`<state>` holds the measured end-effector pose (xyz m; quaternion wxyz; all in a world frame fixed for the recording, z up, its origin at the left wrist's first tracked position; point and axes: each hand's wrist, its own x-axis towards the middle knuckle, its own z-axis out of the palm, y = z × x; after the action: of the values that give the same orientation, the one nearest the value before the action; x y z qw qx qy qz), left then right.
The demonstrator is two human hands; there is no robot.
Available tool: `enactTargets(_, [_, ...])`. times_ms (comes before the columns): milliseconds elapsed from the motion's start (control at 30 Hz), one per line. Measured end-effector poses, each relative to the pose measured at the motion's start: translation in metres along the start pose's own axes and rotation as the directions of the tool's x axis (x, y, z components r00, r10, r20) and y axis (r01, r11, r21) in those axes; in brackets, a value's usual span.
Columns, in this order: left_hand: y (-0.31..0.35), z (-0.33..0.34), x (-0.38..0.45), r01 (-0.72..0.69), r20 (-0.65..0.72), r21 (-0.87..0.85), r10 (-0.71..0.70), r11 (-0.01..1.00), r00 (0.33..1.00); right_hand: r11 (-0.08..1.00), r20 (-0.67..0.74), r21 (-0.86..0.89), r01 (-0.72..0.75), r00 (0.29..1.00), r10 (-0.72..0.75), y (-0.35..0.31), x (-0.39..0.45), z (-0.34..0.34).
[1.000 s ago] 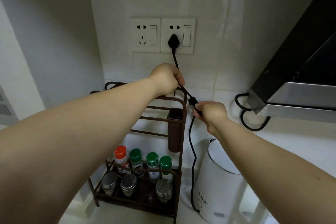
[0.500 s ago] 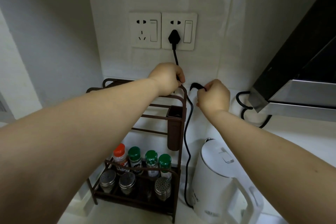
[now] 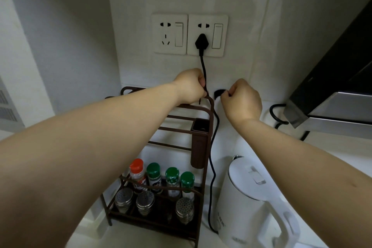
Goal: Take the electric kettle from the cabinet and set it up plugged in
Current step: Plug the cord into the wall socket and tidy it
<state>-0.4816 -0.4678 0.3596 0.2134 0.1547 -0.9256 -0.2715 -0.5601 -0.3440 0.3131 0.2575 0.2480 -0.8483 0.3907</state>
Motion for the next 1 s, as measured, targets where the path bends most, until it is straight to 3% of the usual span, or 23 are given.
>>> enactTargets(200, [0.006,0.006,0.003,0.032,-0.037,-0.142,-0.038,0.989,0.999,0.992,-0.044,0.055,0.115,0.993,-0.113,-0.005,0.007,-0.001])
enactTargets(367, [0.003,0.005,0.003,0.054,0.004,-0.158,-0.054,0.986,0.999,0.987,0.061,-0.079,0.138,0.989,-0.134,0.001,0.001,0.003])
enactTargets(533, [0.002,0.005,0.004,0.035,0.0,-0.173,-0.036,0.984,0.999,0.985,0.111,0.044,0.166,0.979,-0.17,0.0,-0.006,0.006])
enactTargets(633, [0.0,0.006,0.005,0.033,-0.008,-0.193,-0.035,0.981,0.999,0.979,0.151,0.0,0.204,0.968,-0.202,0.001,-0.006,0.003])
enactTargets(800, [-0.003,0.008,0.008,0.036,-0.009,-0.198,-0.038,0.98,0.999,0.979,0.161,-0.13,0.154,0.978,-0.132,0.006,-0.002,-0.002])
enactTargets(1000, [-0.003,0.008,0.007,0.021,-0.015,-0.216,-0.025,0.976,1.0,0.986,0.221,-0.047,0.16,0.964,-0.146,-0.003,0.001,0.002])
